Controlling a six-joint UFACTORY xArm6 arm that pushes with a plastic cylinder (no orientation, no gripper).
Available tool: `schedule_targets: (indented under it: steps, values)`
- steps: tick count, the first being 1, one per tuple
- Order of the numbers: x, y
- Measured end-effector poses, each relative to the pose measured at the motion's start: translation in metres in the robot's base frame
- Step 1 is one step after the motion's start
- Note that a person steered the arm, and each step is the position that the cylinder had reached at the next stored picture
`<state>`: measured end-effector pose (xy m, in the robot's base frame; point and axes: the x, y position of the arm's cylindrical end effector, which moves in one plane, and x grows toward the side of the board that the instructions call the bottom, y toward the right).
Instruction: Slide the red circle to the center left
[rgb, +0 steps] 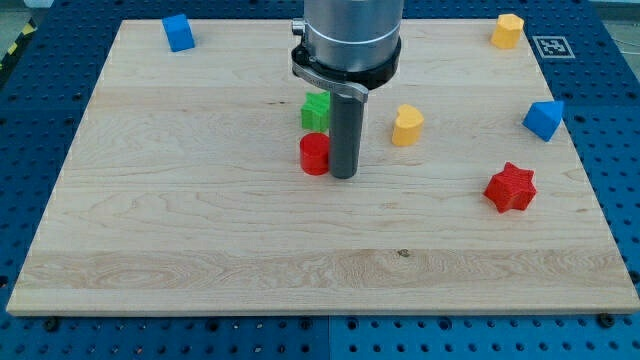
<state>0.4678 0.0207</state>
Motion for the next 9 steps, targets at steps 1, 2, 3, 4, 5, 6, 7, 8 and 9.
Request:
schedule_targets:
  steps: [1,2,3,4,5,6,7,8,9]
  values:
    - [-0.007,0.034]
    - [-0.019,0.045]
    - [-0.022,0.004]
    - [-0.02,-0.018]
    - [-0.014,-0.011]
    - [0.022,0.006]
    - [0.026,-0.036]
    - [0.004,-0.056]
    - [0.004,-0.039]
